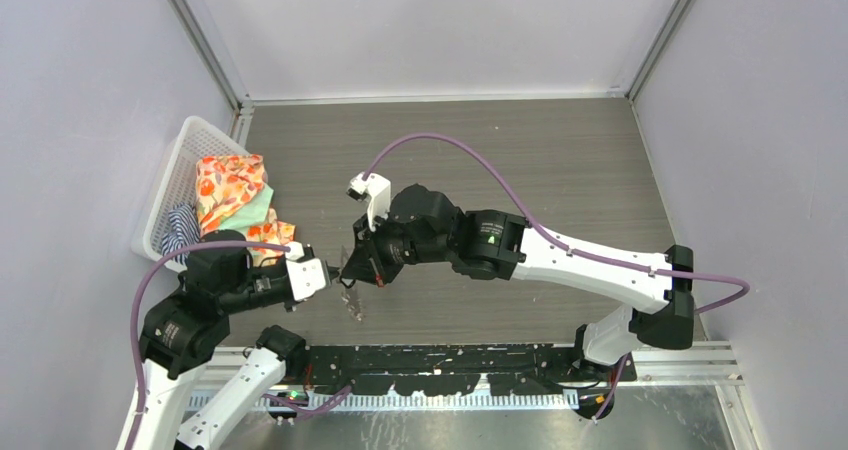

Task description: Put the keys on the keyring

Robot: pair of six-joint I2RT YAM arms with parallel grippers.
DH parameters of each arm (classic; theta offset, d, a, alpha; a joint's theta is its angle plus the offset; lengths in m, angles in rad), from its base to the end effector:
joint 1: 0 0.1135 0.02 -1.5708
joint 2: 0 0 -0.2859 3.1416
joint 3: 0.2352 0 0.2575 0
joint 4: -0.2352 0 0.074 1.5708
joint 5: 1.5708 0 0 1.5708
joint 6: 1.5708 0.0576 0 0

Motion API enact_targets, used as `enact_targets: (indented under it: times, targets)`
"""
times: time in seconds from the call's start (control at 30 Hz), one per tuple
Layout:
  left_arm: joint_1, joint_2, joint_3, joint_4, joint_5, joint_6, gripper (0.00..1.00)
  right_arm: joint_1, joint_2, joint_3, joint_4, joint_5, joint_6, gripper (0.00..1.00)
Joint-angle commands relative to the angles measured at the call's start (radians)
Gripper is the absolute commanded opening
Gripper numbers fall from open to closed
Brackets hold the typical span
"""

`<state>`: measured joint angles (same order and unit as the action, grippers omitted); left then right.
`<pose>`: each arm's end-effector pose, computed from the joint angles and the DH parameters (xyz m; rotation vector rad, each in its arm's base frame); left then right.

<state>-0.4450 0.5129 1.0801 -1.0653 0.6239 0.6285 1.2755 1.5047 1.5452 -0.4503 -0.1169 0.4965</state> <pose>0.0360 -0.0544 0.3813 1.3327 1.5008 -0.5256 0.1010 0.3552 0.4166 -0.9162 2.0091 1.2026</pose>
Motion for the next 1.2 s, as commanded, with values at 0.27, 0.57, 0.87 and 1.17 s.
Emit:
enact_targets:
  times: [0.27, 0.57, 0.87, 1.17]
  targets:
    - [-0.001, -0.003, 0.001, 0.056, -0.002, -0.013, 0.00, -0.006, 0.018, 0.071, -0.018, 0.018, 0.007, 0.01]
    - [-0.001, -0.002, 0.007, 0.056, -0.006, -0.019, 0.00, -0.006, 0.014, 0.054, -0.029, 0.024, 0.011, 0.01]
    - [-0.001, -0.005, 0.007, 0.054, -0.003, -0.014, 0.00, -0.009, 0.008, 0.044, 0.001, 0.039, 0.038, 0.01]
    - [-0.001, -0.016, 0.006, 0.053, 0.007, -0.001, 0.00, -0.022, 0.010, 0.033, -0.014, 0.064, 0.078, 0.01]
